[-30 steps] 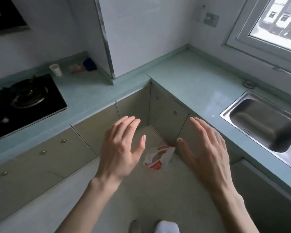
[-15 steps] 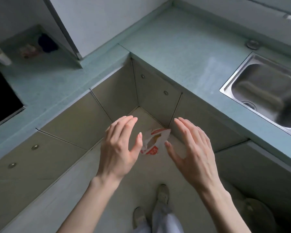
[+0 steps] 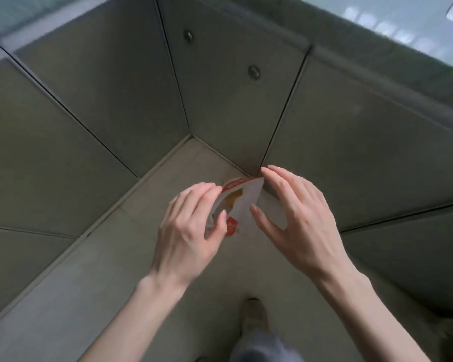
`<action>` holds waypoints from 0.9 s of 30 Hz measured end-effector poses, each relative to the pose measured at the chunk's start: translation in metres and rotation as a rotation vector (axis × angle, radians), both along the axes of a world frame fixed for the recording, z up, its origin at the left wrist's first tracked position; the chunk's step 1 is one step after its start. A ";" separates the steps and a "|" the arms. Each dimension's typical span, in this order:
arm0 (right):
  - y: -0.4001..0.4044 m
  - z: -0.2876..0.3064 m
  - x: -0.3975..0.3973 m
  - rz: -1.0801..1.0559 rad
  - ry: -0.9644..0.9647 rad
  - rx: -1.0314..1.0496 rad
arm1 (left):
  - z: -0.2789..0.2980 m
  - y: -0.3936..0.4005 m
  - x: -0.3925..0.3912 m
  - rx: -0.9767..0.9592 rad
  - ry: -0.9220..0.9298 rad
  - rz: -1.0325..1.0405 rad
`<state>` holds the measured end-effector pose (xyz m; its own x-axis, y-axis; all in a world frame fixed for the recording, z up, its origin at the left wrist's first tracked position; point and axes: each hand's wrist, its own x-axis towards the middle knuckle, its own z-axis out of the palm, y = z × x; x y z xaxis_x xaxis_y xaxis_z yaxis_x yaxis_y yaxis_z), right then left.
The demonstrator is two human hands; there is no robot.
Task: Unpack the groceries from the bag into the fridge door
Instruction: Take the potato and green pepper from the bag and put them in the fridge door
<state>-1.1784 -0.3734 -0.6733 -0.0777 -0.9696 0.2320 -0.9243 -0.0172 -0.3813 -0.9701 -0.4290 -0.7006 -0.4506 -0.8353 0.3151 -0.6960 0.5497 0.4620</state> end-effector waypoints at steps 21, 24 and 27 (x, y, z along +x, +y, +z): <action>-0.091 -0.371 -0.003 0.012 -0.007 -0.086 | -0.365 -0.091 -0.017 -0.092 -0.011 -0.298; -0.097 -0.397 -0.004 0.035 -0.003 -0.081 | -0.397 -0.096 -0.018 -0.120 -0.126 -0.366; -0.100 -0.421 -0.008 0.036 -0.021 -0.077 | -0.420 -0.100 -0.023 -0.089 -0.140 -0.363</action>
<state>-1.1864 -0.4731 -1.0947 -0.0489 -0.9513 0.3042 -0.9145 -0.0798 -0.3967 -0.9936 -0.5290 -1.1202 -0.7552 -0.5860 0.2937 -0.5019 0.8052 0.3159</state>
